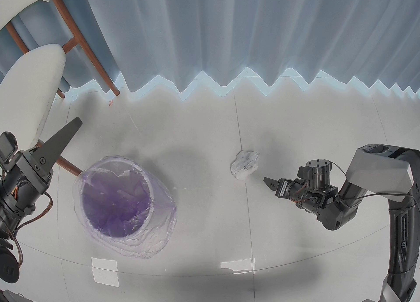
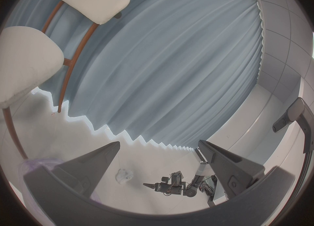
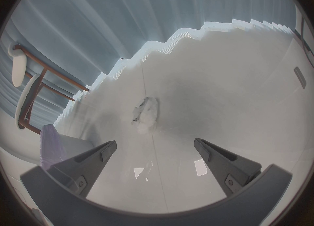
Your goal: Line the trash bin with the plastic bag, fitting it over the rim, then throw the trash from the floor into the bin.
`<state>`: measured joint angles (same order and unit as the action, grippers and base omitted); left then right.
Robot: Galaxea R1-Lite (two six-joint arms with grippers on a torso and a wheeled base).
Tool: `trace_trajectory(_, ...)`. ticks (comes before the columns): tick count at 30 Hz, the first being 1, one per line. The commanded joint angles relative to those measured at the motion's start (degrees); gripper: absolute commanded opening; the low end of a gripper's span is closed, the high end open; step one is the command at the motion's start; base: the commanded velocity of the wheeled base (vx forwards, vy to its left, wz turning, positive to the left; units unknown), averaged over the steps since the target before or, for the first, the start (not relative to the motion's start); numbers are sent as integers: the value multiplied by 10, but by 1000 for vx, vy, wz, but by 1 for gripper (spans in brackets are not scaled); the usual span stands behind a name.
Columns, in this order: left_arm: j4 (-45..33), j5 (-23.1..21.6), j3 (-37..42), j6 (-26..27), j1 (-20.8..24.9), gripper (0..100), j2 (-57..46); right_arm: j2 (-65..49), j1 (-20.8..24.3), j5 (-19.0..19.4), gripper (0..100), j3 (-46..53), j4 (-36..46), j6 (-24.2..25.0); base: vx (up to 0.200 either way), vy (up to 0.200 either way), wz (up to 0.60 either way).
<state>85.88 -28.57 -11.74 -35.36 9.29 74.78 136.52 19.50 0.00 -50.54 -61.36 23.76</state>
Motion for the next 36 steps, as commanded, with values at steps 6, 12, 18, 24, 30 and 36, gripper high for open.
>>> trace_trajectory(6, -3, -2, 7, 1, -1, 100, -2, 67, 5, -1, 100, -111, 59, -6, 0, 0, 0)
trace_trajectory(12, -4, -4, 8, 1, -1, 100, -2, 112, 5, 1, 100, -189, 98, -6, 0, 0, 0)
trace_trajectory(18, -4, -5, 3, 0, -25, 100, 1, 138, 19, 0, 100, -264, 159, -3, 0, 0, 0)
trace_trajectory(24, -4, -8, 0, -1, -33, 100, 4, 173, 26, 0, 100, -336, 200, 1, 0, 0, 0)
trace_trajectory(30, -5, -8, 0, -1, -34, 100, 5, 188, 26, 1, 100, -375, 223, 11, 0, 0, 0)
trace_trajectory(36, -4, -8, 4, 0, -33, 100, 12, 188, 26, 11, 100, -420, 244, 74, 0, 0, 0)
